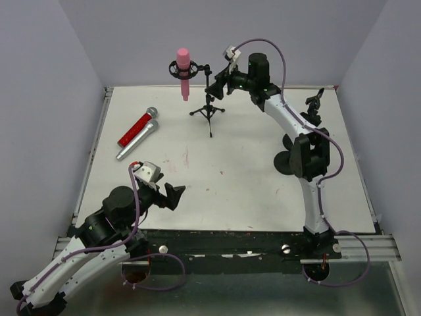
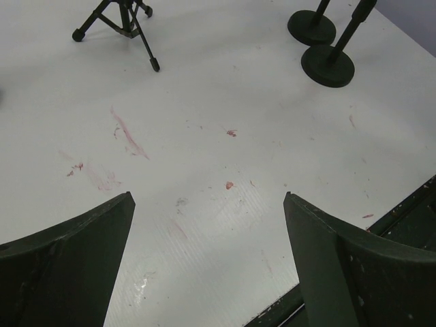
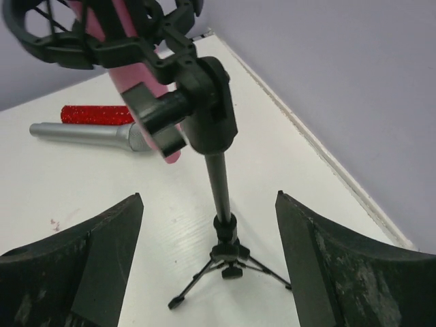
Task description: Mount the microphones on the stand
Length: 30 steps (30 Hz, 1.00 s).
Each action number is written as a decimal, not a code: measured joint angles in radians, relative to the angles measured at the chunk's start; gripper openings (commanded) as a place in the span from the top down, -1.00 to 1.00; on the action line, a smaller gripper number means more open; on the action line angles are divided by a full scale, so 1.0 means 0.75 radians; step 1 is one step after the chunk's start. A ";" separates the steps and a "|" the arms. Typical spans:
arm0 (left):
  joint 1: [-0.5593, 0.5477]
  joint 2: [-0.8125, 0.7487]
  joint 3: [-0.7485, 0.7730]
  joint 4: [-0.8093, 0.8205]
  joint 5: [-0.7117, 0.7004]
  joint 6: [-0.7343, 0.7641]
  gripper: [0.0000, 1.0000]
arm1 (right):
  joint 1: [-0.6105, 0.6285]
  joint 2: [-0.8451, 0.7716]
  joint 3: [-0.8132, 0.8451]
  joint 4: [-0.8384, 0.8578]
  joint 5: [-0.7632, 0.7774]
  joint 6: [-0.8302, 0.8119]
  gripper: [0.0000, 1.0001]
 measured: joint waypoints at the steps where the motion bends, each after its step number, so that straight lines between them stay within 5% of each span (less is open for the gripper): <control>1: 0.000 -0.001 0.000 -0.001 0.000 -0.001 -0.97 | -0.004 -0.041 -0.026 -0.034 -0.001 -0.016 -0.78; 9: 0.000 -0.006 0.037 -0.003 0.001 0.003 -0.97 | -0.023 -0.514 -0.324 -0.370 -0.114 -0.264 -0.85; 12: 0.000 0.027 0.103 -0.009 0.011 0.030 -0.97 | -0.023 -0.705 -0.426 -0.539 -0.192 -0.422 -1.00; 21: 0.004 0.212 0.172 0.002 0.058 0.127 -0.97 | -0.064 -1.278 -0.721 -1.055 -0.384 -0.915 -1.00; 30: 0.233 0.317 0.176 0.051 0.204 0.203 -0.97 | -0.321 -1.619 -0.968 -1.222 -0.449 -0.946 -1.00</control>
